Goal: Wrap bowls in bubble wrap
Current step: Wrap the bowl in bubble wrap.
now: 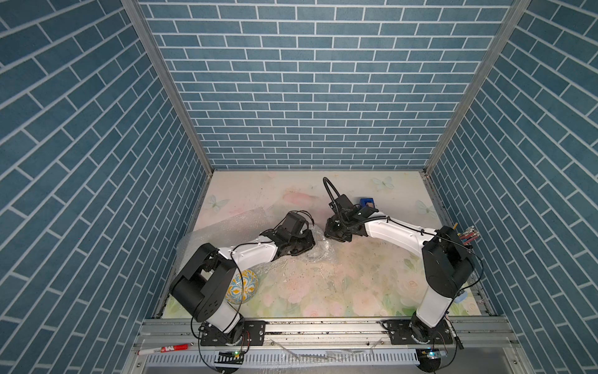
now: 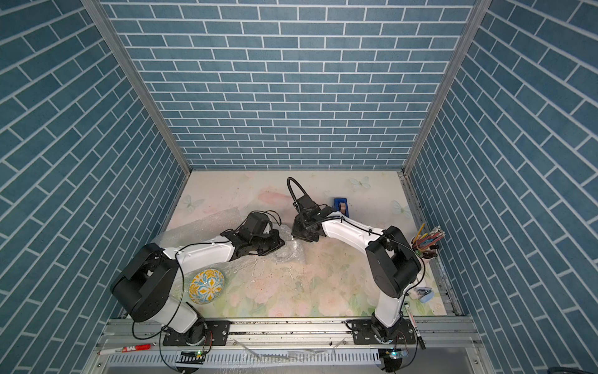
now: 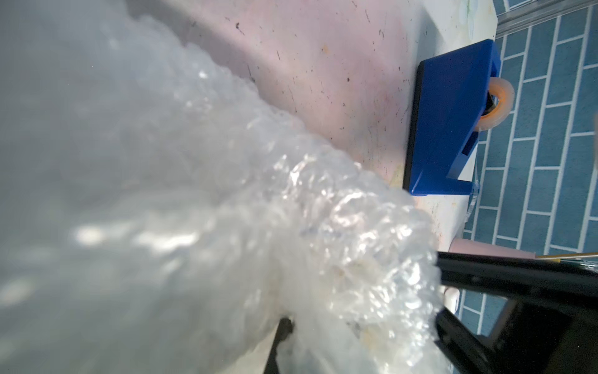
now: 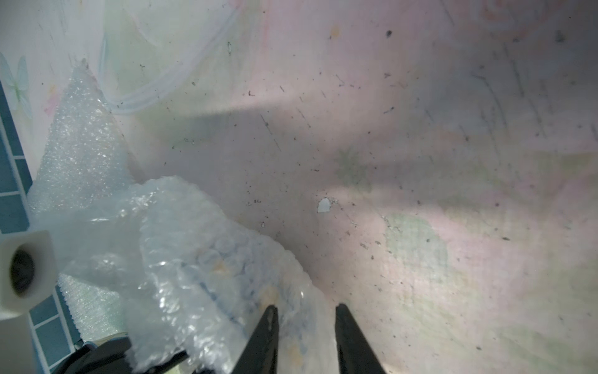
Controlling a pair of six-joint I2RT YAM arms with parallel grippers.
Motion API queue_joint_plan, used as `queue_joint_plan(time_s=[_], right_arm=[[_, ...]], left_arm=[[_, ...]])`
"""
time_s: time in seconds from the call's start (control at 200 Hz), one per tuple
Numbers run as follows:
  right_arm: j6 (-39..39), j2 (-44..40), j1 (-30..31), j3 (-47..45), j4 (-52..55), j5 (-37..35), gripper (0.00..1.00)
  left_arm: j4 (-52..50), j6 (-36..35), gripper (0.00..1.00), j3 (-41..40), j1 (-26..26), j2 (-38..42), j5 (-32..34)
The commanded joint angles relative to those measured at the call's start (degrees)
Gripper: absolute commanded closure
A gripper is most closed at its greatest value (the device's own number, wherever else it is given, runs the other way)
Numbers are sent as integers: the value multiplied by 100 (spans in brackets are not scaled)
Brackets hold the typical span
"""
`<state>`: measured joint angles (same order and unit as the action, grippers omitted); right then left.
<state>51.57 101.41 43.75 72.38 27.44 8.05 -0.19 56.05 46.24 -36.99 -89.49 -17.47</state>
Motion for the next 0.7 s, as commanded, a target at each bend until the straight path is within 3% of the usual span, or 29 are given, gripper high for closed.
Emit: queue_joint_plan(time_s=[0.0,0.15,0.27,0.53,0.695], right_arm=[[-60,-180,-58,-60,324,-207,68],[11,-796,-154,-272,451,-531,66],[11,-1074,-148,-286,360,-410,63],[20,-646,-4,-92,-255,482,46],[37,-359,46,109,-455,662,45]], left_arm=[[66,-218,98,246,-36,29,-127],[27,-673,98,500,-36,-78,-393],[393,-771,92,517,-36,-198,-765],[508,-998,84,354,-46,-196,-939],[454,-1258,77,172,-48,-10,-899]])
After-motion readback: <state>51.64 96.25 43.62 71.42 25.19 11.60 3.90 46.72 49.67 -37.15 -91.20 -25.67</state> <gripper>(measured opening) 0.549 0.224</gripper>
